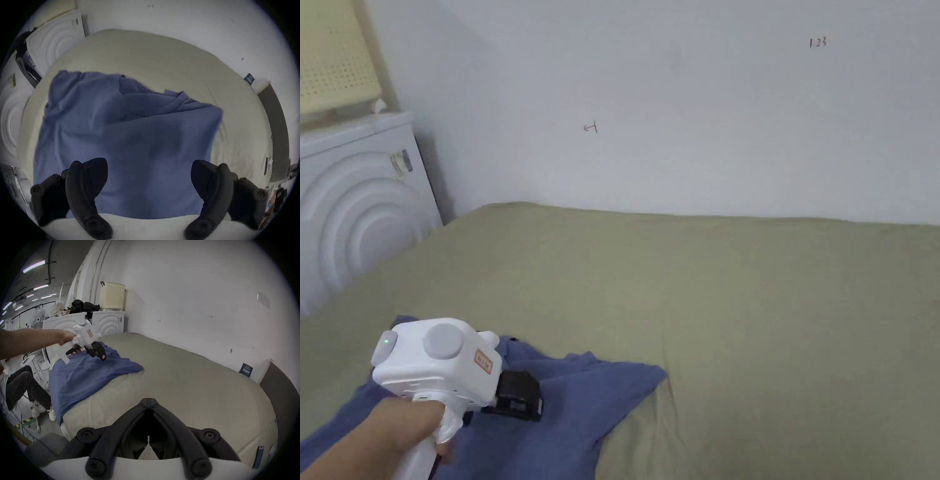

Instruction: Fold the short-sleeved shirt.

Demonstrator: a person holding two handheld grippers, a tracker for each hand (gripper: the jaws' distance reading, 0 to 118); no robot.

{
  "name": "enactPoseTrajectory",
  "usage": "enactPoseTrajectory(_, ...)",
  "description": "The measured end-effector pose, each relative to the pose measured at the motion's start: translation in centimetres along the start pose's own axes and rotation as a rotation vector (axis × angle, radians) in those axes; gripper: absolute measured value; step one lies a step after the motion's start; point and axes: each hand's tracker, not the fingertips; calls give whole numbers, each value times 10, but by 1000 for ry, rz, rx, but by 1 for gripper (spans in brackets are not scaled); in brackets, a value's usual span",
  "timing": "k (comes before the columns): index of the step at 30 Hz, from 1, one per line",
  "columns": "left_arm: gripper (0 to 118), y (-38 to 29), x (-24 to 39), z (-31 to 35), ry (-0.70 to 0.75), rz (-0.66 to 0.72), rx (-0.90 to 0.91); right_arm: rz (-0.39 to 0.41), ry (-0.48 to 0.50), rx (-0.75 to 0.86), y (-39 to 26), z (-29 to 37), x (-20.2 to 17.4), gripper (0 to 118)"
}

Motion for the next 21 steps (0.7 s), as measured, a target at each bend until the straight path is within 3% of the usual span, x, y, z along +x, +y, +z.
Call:
enactPoseTrajectory(7,106,-16,16,-31,1,-11,-88,9,11,-78,-19,-12,3,0)
enactPoseTrajectory(9,97,-21,22,-30,52,-51,-57,-7,14,-85,-22,-13,3,0)
enactPoseTrajectory(10,83,-22,24,-28,63,-45,-62,-16,16,-87,-23,-13,3,0)
enactPoseTrajectory(11,58,-16,18,-26,68,-56,-54,-21,14,-90,-24,-12,3,0)
enactPoseTrajectory(12,0,-15,18,-19,70,-75,-31,-25,12,-91,-24,-12,3,0)
enactPoseTrajectory(21,0,2,31,39,-7,-101,79,-47,-14,-60,-17,18,11,0)
